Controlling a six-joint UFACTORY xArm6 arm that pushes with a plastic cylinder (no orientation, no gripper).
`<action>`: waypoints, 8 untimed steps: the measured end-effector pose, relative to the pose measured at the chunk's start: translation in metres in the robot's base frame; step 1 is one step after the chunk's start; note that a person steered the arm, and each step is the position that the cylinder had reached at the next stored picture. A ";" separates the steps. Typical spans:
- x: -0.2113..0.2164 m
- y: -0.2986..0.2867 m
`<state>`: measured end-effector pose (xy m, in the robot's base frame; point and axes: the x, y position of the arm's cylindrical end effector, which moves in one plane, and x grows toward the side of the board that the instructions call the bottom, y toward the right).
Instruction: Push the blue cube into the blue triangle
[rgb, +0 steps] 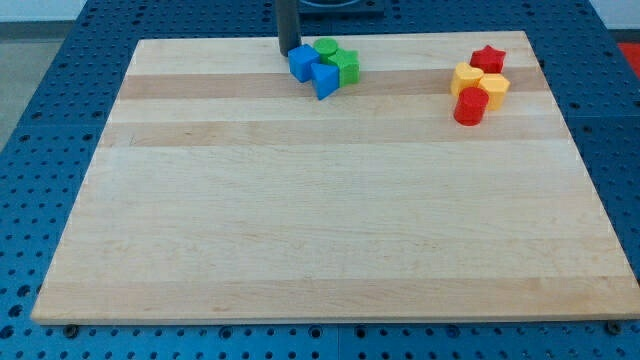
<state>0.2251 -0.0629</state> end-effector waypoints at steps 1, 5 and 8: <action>0.014 0.000; 0.082 0.052; 0.139 0.090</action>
